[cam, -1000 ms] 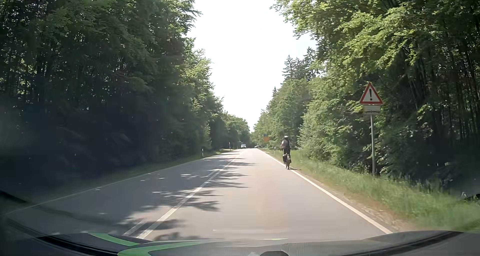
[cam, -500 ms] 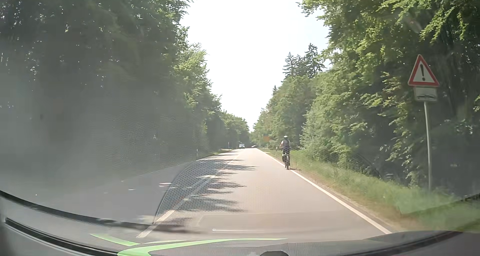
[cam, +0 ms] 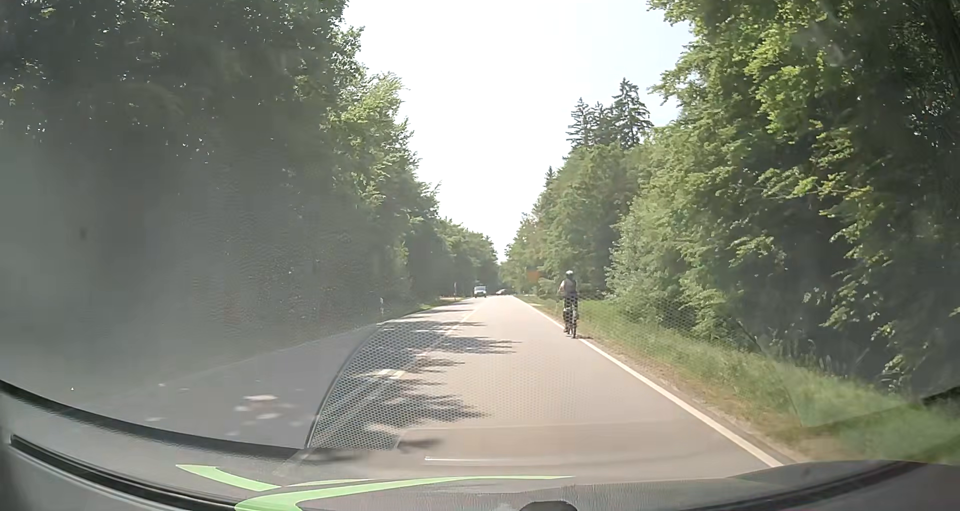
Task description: Follow the waypoints while adhering to traffic rules and regulations
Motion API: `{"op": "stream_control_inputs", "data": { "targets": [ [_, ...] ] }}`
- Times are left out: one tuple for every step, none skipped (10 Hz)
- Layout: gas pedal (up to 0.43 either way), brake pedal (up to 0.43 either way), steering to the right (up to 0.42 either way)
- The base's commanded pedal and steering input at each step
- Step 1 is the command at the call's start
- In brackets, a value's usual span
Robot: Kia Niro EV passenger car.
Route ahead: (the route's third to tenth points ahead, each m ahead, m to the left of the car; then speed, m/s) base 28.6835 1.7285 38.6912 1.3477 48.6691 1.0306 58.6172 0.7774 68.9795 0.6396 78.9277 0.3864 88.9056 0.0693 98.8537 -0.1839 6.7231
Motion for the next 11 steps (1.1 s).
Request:
{"op": "stream_control_inputs", "data": {
  "targets": [
    [0.098, 0.000, -0.001],
    [0.098, 0.000, -0.001],
    [0.098, 0.000, -0.001],
    [0.098, 0.000, -0.001],
    [0.098, 0.000, -0.001],
    [0.098, 0.000, -0.001],
    [0.098, 0.000, -0.002],
    [0.098, 0.000, -0.002],
    [0.098, 0.000, -0.002],
    [0.098, 0.000, -0.002],
    [0.098, 0.000, -0.003]
  ]
}}
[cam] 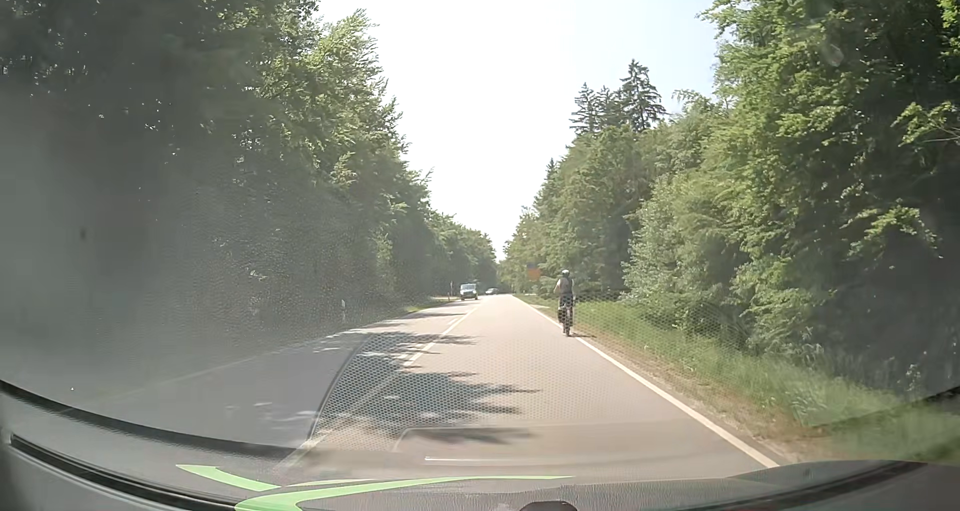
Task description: Follow the waypoints while adhering to traffic rules and regulations
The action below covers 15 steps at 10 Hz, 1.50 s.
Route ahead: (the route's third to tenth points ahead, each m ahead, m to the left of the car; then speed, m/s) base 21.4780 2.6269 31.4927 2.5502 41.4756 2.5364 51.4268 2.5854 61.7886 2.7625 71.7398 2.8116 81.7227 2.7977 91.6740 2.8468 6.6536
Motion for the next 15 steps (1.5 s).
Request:
{"op": "stream_control_inputs", "data": {
  "targets": [
    [0.098, 0.000, -0.003],
    [0.098, 0.000, -0.004],
    [0.098, 0.000, -0.004],
    [0.098, 0.000, -0.004],
    [0.098, 0.000, -0.004],
    [0.098, 0.000, -0.004],
    [0.098, 0.000, -0.004],
    [0.110, 0.000, -0.004],
    [0.110, 0.000, -0.004],
    [0.110, 0.000, -0.004],
    [0.110, 0.000, -0.004],
    [0.110, 0.000, -0.004],
    [0.110, 0.000, -0.004],
    [0.110, 0.000, -0.004],
    [0.110, 0.000, -0.004]
  ]
}}
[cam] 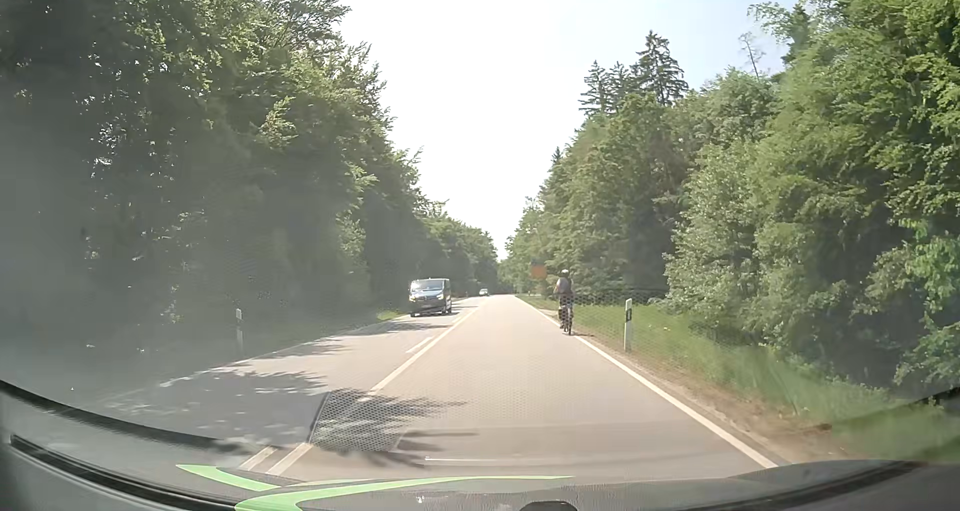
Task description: Follow the waypoints while adhering to traffic rules and regulations
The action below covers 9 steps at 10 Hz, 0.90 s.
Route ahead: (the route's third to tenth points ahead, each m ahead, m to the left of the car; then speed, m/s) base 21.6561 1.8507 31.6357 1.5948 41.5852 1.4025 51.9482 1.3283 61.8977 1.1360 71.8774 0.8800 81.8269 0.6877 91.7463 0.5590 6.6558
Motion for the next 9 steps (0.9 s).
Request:
{"op": "stream_control_inputs", "data": {
  "targets": [
    [0.110, 0.000, -0.004],
    [0.110, 0.000, -0.004],
    [0.110, 0.000, -0.004],
    [0.110, 0.000, -0.004],
    [0.130, 0.000, -0.004],
    [0.138, 0.000, -0.004],
    [0.138, 0.000, -0.004],
    [0.138, 0.000, -0.004],
    [0.138, 0.000, -0.004]
  ]
}}
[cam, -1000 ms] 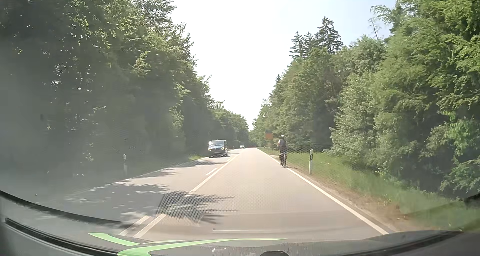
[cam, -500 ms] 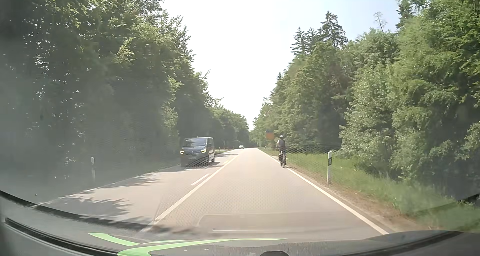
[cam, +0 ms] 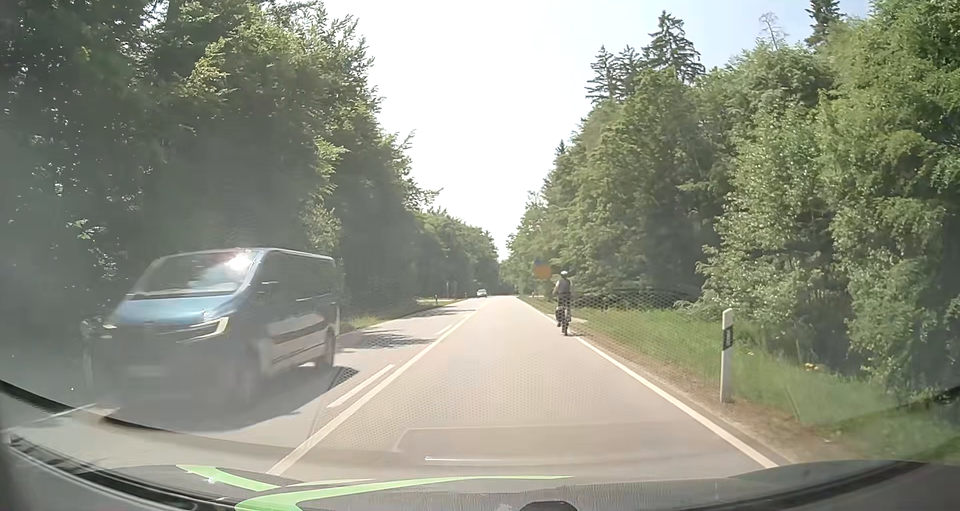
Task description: Follow the waypoints while adhering to traffic rules and regulations
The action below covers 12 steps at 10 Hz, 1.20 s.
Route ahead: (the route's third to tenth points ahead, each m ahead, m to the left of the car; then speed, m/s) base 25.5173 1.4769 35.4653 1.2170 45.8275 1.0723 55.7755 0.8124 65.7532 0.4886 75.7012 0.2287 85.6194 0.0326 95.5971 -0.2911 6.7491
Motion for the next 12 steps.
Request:
{"op": "stream_control_inputs", "data": {
  "targets": [
    [0.138, 0.000, -0.004],
    [0.138, 0.000, -0.003],
    [0.138, 0.000, -0.003],
    [0.138, 0.000, -0.003],
    [0.138, 0.000, -0.003],
    [0.138, 0.000, -0.003],
    [0.138, 0.000, -0.003],
    [0.138, 0.000, -0.003],
    [0.138, 0.000, 0.000],
    [0.138, 0.000, 0.001],
    [0.138, 0.000, 0.001],
    [0.138, 0.000, 0.003]
  ]
}}
